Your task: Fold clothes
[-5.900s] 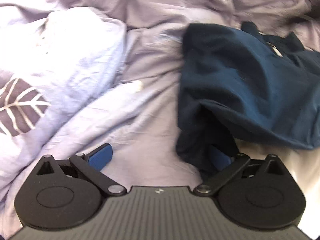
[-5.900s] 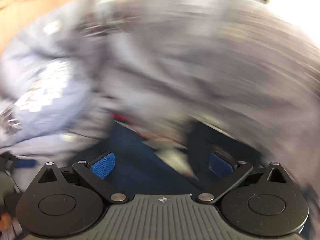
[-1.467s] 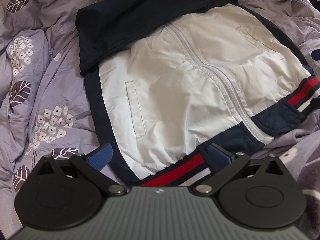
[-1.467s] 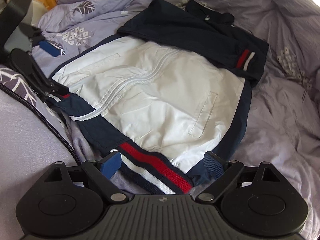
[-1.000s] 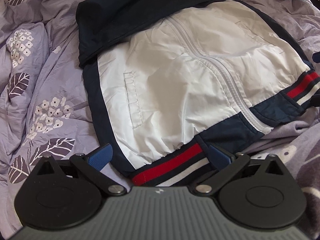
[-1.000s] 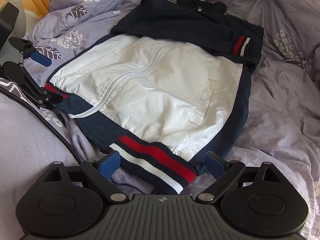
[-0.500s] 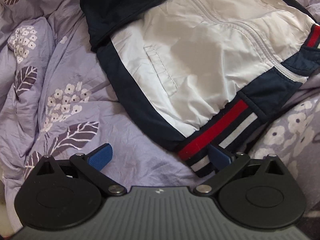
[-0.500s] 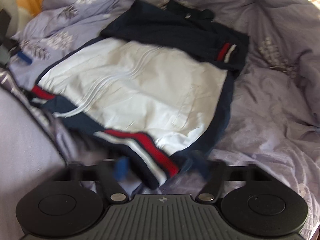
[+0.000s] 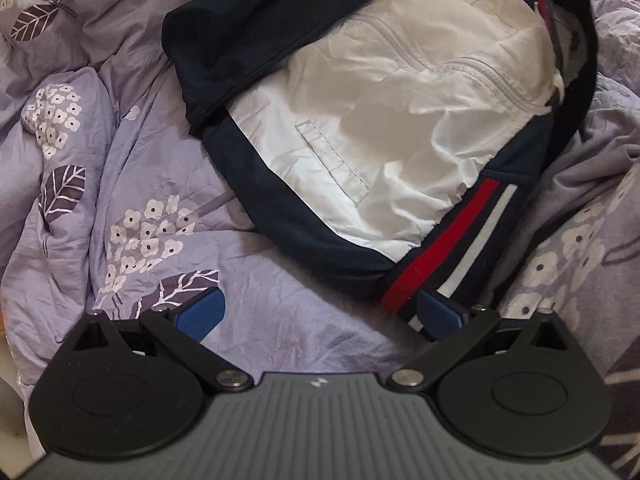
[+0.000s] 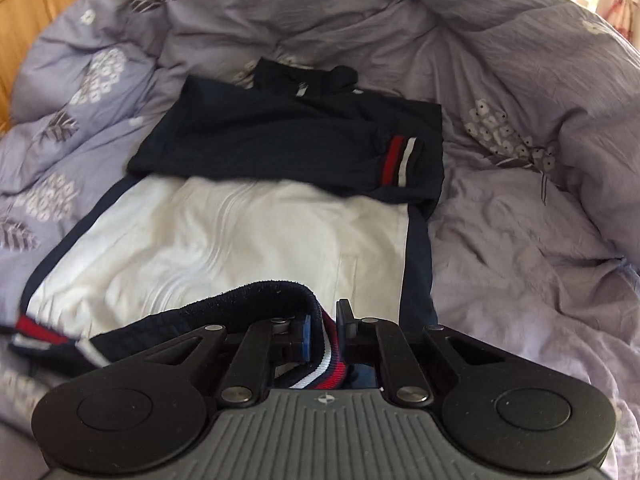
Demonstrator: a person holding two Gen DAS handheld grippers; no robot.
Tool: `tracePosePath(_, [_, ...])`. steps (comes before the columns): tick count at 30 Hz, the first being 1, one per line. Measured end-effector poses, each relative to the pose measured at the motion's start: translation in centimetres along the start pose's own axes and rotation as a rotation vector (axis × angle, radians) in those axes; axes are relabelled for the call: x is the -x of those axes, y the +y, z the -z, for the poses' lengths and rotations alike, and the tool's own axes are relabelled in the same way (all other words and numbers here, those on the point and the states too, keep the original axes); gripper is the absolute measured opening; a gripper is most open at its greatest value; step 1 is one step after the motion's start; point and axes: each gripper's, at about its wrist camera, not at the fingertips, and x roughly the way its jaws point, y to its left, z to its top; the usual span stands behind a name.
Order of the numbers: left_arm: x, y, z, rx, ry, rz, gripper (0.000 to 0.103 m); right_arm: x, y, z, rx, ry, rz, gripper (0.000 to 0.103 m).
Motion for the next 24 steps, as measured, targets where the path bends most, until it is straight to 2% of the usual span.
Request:
tracePosePath(5, [0.8, -0.7, -0.3, -0.054, -0.059, -0.045, 0.103, -2.0, -0.9, -1.7, -0.038, -0.005, 0.017, 0.014])
tracePosePath(12, [3.0, 1.3, -1.7, 0.013, -0.122, 0.090, 0.103, -4.7, -2.1, -3.8, -0.105, -0.003, 0.065, 0.014])
tracePosePath(17, [3.8, 0.0, -2.4, -0.023, -0.170, 0.079, 0.103, -5.7, -2.4, -4.2, -0.116, -0.005, 0.064, 0.014])
tracePosePath(21, [2.3, -0.7, -3.0, -0.010, -0.123, 0.135, 0.103, -5.5, -2.8, -3.8, -0.123, -0.009, 0.060, 0.014])
tracePosePath(24, [2.4, -1.0, -2.8, -0.040, -0.130, 0.148, 0.102, -5.4, -3.4, -3.7, -0.147, -0.015, 0.064, 0.014])
